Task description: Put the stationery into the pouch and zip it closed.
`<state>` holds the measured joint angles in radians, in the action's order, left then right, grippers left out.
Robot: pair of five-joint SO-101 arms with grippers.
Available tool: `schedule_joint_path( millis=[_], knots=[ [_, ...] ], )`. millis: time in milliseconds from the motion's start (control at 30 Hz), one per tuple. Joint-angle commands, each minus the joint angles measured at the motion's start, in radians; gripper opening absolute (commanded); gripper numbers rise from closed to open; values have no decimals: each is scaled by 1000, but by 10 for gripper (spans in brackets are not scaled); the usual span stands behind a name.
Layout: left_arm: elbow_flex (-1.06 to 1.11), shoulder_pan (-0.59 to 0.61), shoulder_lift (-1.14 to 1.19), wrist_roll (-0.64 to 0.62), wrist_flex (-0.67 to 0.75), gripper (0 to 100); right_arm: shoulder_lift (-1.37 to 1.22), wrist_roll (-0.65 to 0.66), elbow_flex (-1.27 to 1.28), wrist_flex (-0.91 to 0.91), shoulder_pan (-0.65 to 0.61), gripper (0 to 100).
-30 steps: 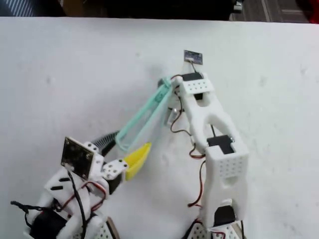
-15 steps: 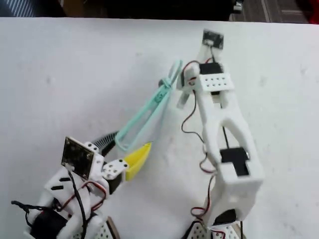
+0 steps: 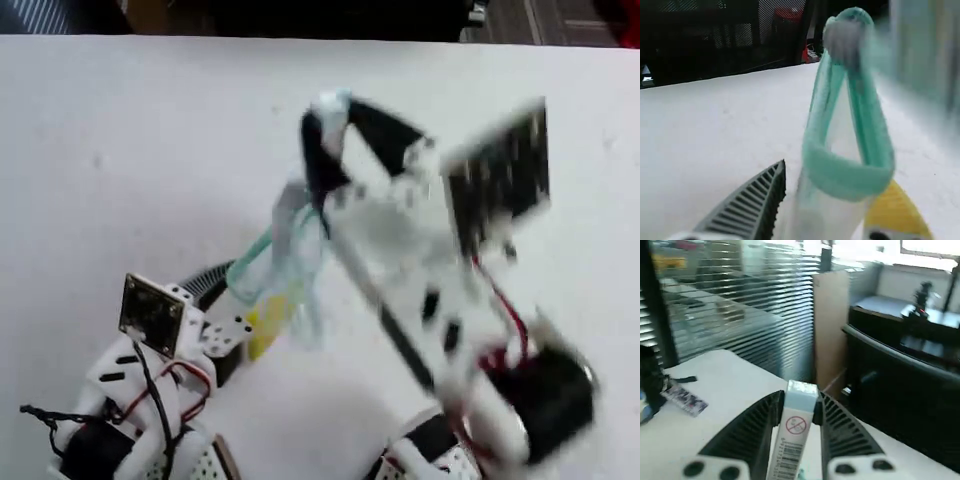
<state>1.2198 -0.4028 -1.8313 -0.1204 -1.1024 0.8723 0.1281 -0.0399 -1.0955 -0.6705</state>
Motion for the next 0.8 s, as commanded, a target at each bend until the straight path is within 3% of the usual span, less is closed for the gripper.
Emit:
schedule_joint_path(
  millis=[0,767],
  knots=[
    [-9,35,2,-5,38,257,74,84,98,24,-113,16],
    [-9,27,2,0,40,257,101,26,423,197,-137,16]
  ],
)
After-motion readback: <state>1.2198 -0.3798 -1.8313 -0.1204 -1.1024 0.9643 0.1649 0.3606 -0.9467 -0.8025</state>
